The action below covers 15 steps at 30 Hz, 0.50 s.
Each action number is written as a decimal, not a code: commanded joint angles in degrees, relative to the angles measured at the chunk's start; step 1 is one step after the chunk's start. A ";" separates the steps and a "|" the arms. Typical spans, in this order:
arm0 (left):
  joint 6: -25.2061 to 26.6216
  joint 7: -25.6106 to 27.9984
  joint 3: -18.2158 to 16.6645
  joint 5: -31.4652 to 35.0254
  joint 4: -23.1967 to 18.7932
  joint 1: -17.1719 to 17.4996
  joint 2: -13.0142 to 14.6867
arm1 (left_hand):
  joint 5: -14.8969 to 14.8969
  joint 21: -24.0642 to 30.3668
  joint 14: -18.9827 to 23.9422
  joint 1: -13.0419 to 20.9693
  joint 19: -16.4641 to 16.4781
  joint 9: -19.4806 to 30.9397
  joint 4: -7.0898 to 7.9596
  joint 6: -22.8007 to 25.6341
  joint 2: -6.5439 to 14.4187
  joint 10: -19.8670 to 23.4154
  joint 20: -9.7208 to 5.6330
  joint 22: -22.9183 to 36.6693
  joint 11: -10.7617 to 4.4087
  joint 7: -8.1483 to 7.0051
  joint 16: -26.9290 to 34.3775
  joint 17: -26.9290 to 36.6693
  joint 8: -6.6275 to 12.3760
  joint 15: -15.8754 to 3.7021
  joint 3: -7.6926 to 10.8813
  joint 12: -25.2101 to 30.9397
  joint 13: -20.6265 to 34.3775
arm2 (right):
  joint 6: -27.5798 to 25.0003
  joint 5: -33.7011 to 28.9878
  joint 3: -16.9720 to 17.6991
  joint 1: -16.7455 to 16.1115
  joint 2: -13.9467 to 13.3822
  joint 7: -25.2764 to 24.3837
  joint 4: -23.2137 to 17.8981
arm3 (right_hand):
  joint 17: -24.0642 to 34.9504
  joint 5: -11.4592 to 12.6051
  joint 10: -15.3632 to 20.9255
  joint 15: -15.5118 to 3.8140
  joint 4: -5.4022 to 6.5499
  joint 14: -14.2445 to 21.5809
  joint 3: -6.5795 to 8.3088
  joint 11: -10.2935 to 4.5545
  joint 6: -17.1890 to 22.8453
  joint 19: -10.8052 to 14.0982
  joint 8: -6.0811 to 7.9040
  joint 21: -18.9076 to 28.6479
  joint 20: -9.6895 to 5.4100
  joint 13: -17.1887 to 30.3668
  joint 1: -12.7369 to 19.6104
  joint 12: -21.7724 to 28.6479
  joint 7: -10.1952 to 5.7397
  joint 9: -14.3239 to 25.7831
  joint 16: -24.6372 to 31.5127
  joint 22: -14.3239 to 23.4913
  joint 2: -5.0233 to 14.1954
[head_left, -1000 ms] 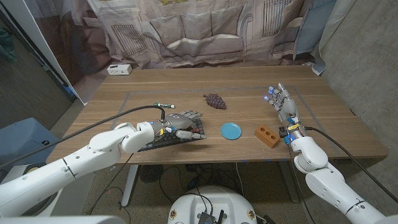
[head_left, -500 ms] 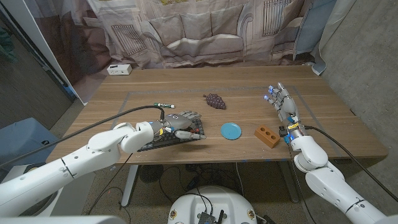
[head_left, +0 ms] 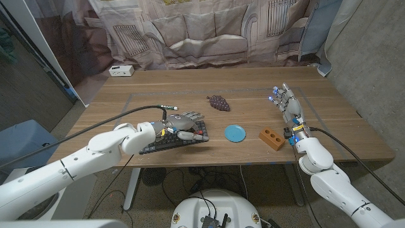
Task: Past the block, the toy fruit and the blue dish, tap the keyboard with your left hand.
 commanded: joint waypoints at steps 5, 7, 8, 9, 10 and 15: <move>-0.27 1.37 -1.10 0.74 -0.72 -0.07 0.43 | 0.25 0.44 -3.05 0.84 -9.64 0.07 -0.07 0.21 -0.05 0.33 0.10 0.11 -0.22 -0.22 0.52 -0.02 0.23 0.38 -0.09 0.49 -0.01 | 0.20 -0.10 0.09 -0.04 0.34 -0.28 -0.17 | 0.04 -0.12 0.52 0.03 0.11 0.74 0.17 0.11 0.58 0.08 0.03 -0.01 0.15 0.10 -0.05 0.06 0.07 0.19 0.02 0.20 0.40; -0.25 1.56 -1.35 0.70 -0.90 0.08 0.58 | 0.25 0.46 -2.99 0.90 -9.59 0.07 -0.09 0.19 -0.03 0.41 0.17 0.10 -0.20 -0.25 0.53 -0.02 0.21 0.37 -0.10 0.52 -0.01 | 0.32 -0.32 0.02 0.03 0.35 -0.25 -0.02 | 0.04 -0.12 0.51 0.03 0.12 0.75 0.18 0.09 0.59 0.08 0.03 -0.01 0.15 0.10 -0.05 0.06 0.11 0.19 0.02 0.20 0.43; -0.23 1.75 -1.51 0.66 -1.00 0.20 0.66 | 0.25 0.46 -2.97 0.91 -9.59 0.07 -0.09 0.19 -0.03 0.41 0.15 0.10 -0.18 -0.22 0.54 -0.03 0.21 0.37 -0.10 0.53 -0.01 | 0.28 -0.30 0.01 0.05 0.39 -0.28 -0.01 | 0.05 -0.12 0.49 0.03 0.13 0.75 0.18 0.08 0.61 0.08 0.04 -0.01 0.15 0.10 -0.06 0.05 0.09 0.19 0.03 0.20 0.45; -0.19 1.83 -1.67 0.59 -1.13 0.30 0.75 | 0.26 0.46 -2.84 0.94 -9.58 0.07 -0.10 0.18 -0.02 0.45 0.15 0.10 -0.16 -0.21 0.58 -0.03 0.20 0.31 -0.10 0.54 -0.01 | 0.31 -0.33 -0.04 0.08 0.38 -0.22 0.06 | 0.05 -0.12 0.52 0.05 0.14 0.74 0.18 0.10 0.61 0.08 0.04 -0.01 0.15 0.10 -0.07 0.06 0.08 0.19 0.02 0.20 0.46; -0.13 1.91 -1.83 0.50 -1.27 0.41 0.82 | 0.26 0.48 -2.81 0.98 -9.53 0.07 -0.11 0.06 -0.01 0.42 0.12 0.09 -0.11 -0.23 0.58 -0.03 0.15 0.37 -0.11 0.53 -0.01 | 0.40 -0.45 -0.09 0.13 0.37 -0.14 0.17 | 0.05 -0.12 0.54 0.04 0.13 0.72 0.18 0.11 0.60 0.08 0.03 -0.01 0.16 0.10 -0.07 0.07 0.09 0.19 0.01 0.20 0.46; -0.08 2.13 -2.26 0.42 -1.67 0.75 1.10 | 0.25 0.53 -2.73 1.29 -9.38 0.15 -0.24 -0.54 0.01 -0.25 0.30 0.06 0.23 -2.18 0.52 -0.05 -0.07 0.45 -0.18 0.27 -0.01 | 0.28 -0.19 -0.18 0.22 0.63 -0.29 0.17 | 0.06 -0.13 0.53 0.03 0.14 0.70 0.18 0.02 0.63 0.09 0.04 -0.01 0.15 0.10 -0.07 0.05 0.06 0.20 0.01 0.20 0.50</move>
